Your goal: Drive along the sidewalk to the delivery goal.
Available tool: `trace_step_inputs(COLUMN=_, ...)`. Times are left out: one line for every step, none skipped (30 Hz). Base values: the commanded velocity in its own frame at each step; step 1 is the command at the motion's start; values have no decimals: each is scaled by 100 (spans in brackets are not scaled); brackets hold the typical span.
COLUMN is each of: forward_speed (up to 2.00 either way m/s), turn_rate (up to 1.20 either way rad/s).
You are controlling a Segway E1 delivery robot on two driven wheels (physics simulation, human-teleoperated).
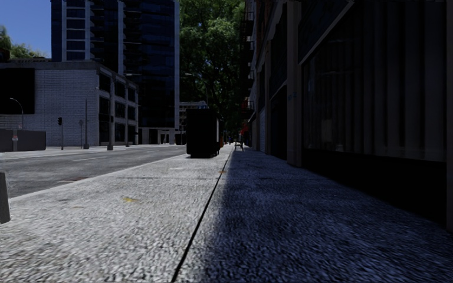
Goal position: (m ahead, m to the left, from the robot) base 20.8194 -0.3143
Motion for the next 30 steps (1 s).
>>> trace_step_inputs(forward_speed=200, turn_rate=0)
trace_step_inputs(forward_speed=200, turn_rate=0)
trace_step_inputs(forward_speed=200, turn_rate=0)
trace_step_inputs(forward_speed=200, turn_rate=0)
trace_step_inputs(forward_speed=200, turn_rate=0)
trace_step_inputs(forward_speed=200, turn_rate=0)
trace_step_inputs(forward_speed=200, turn_rate=0)
trace_step_inputs(forward_speed=200, turn_rate=0)
trace_step_inputs(forward_speed=200, turn_rate=0)
trace_step_inputs(forward_speed=200, turn_rate=0)
trace_step_inputs(forward_speed=200, turn_rate=0)
trace_step_inputs(forward_speed=200, turn_rate=0)
trace_step_inputs(forward_speed=200, turn_rate=0)
trace_step_inputs(forward_speed=200, turn_rate=0)
trace_step_inputs(forward_speed=200, turn_rate=0)
trace_step_inputs(forward_speed=200, turn_rate=0)
trace_step_inputs(forward_speed=200, turn_rate=0)
trace_step_inputs(forward_speed=200, turn_rate=0)
trace_step_inputs(forward_speed=200, turn_rate=0)
trace_step_inputs(forward_speed=200, turn_rate=0)
trace_step_inputs(forward_speed=200, turn_rate=0)
trace_step_inputs(forward_speed=200, turn_rate=0)
trace_step_inputs(forward_speed=200, turn_rate=0)
trace_step_inputs(forward_speed=200, turn_rate=0)
trace_step_inputs(forward_speed=200, turn_rate=0)
trace_step_inputs(forward_speed=200, turn_rate=0)
trace_step_inputs(forward_speed=200, turn_rate=0)
trace_step_inputs(forward_speed=200, turn_rate=0)
trace_step_inputs(forward_speed=200, turn_rate=0)
trace_step_inputs(forward_speed=200, turn_rate=0)
